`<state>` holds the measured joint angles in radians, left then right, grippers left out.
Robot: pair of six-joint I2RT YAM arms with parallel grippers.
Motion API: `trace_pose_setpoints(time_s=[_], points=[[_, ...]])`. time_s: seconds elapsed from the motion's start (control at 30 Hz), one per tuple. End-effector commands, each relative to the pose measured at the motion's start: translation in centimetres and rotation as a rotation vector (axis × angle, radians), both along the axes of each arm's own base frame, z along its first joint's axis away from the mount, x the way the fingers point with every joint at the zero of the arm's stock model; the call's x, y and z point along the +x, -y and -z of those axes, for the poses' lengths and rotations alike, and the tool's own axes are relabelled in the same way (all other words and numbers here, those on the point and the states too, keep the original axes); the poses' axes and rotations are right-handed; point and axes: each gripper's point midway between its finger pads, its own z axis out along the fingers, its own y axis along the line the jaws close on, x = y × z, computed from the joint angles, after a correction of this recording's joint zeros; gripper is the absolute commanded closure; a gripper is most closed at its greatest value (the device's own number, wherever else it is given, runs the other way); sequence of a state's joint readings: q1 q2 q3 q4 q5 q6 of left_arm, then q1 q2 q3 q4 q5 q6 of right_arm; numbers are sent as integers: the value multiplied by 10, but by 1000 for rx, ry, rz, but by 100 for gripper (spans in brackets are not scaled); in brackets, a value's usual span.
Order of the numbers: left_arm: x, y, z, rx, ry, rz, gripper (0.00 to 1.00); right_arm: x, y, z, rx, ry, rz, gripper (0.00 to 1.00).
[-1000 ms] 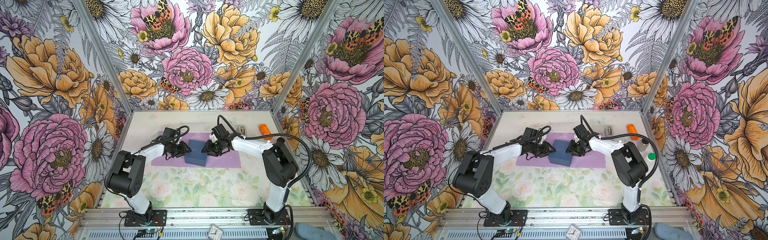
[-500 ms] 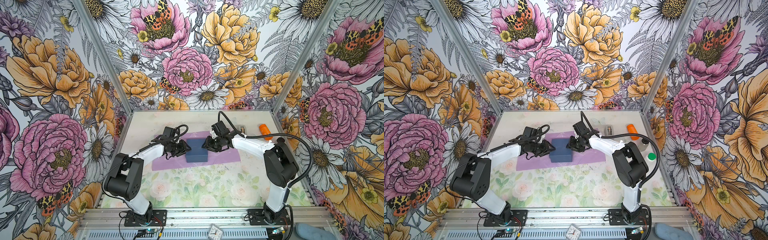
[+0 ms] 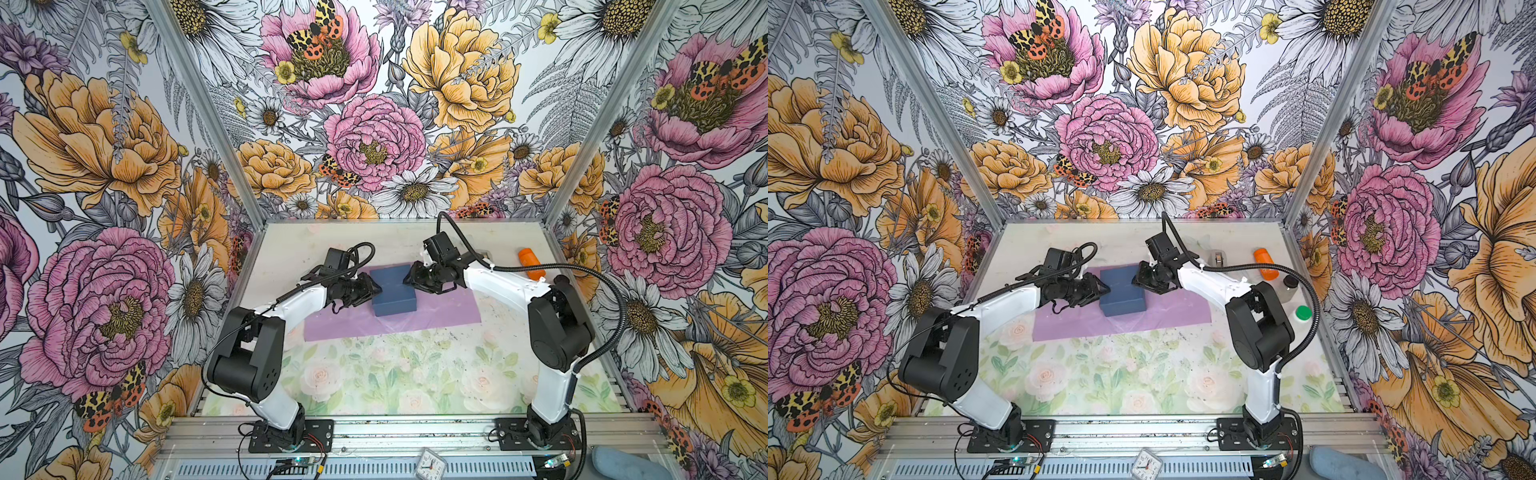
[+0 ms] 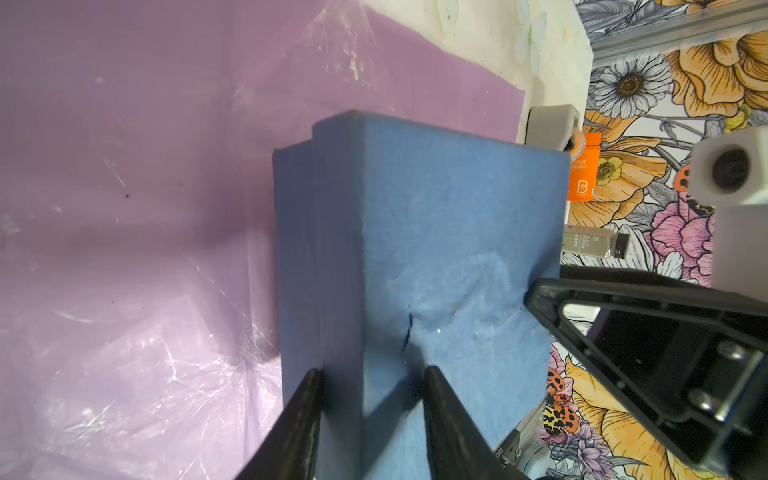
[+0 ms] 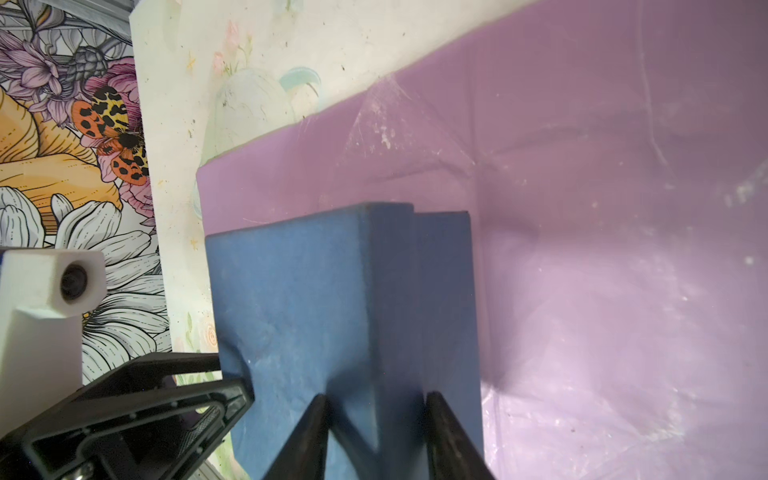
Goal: Wrap the gift box in paper
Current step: 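Lower the blue box onto the paper center and adjust its position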
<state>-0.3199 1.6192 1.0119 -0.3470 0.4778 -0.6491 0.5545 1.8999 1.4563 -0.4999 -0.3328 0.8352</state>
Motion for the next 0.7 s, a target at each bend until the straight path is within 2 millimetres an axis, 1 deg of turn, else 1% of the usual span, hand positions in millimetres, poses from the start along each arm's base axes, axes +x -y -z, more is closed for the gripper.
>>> trace_pose_setpoints(time_s=[0.0,0.1,0.5,0.67], points=[[19,8,-20,-36,79,8,59,11,-21,-18,62,59,-53,61],[22,7,-20,-35,84,6,59,13,-22,-16,59,58,-57,61],[27,7,-9,-22,73,11,59,18,-22,-4,40,49,-63,61],[26,7,-3,-11,63,13,59,20,-21,2,34,42,-64,61]])
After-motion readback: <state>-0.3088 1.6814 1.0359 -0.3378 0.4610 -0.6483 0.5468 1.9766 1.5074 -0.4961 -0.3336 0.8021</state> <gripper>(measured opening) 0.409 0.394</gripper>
